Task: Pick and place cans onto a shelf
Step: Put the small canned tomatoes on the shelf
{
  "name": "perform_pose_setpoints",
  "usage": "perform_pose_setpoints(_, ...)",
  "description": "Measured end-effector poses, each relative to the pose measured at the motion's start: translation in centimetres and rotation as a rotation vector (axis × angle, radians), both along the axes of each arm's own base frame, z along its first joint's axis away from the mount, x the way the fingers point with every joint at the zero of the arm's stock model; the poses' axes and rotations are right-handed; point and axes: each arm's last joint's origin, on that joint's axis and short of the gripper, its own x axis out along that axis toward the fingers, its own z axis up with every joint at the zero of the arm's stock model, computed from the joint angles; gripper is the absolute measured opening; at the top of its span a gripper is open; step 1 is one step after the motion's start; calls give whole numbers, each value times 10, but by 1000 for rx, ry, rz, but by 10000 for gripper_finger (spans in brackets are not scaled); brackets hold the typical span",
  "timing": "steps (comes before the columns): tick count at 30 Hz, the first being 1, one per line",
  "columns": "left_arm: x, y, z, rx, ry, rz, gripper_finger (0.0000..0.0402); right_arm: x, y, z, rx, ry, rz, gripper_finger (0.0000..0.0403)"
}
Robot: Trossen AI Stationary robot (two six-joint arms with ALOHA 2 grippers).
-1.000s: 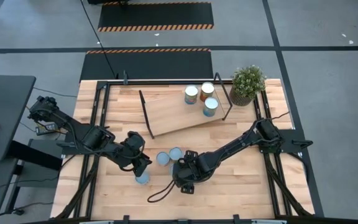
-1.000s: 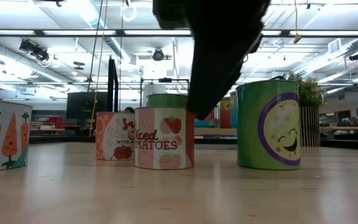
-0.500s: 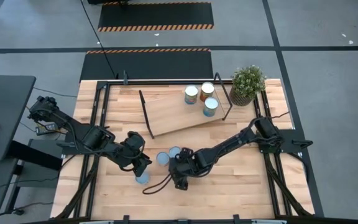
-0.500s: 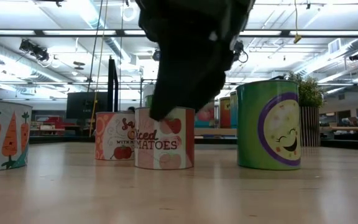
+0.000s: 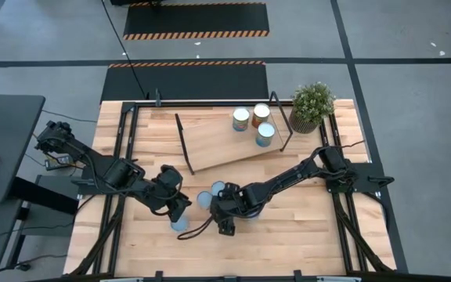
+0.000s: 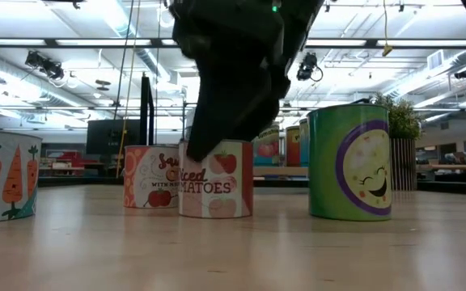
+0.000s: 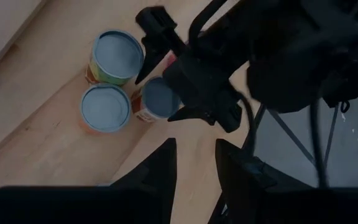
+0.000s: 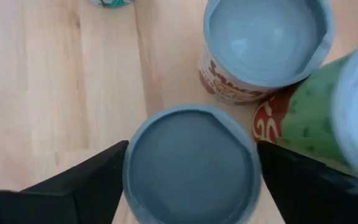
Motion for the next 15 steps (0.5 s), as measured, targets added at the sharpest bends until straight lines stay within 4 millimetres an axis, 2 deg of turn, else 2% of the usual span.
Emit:
perform_pose_setpoints(8, 0, 0, 0, 9, -6, -6, 117, -2, 3, -8, 11, 51, 80, 308)
perform_pose_setpoints(11, 0, 0, 0, 15, -7, -1, 117, -5, 5, -1, 1, 53, 121, 299)
perform_pose_setpoints(15, 0, 1, 0, 52, -17, 18, 117, -15, 3, 25, -9, 43, 176, 298)
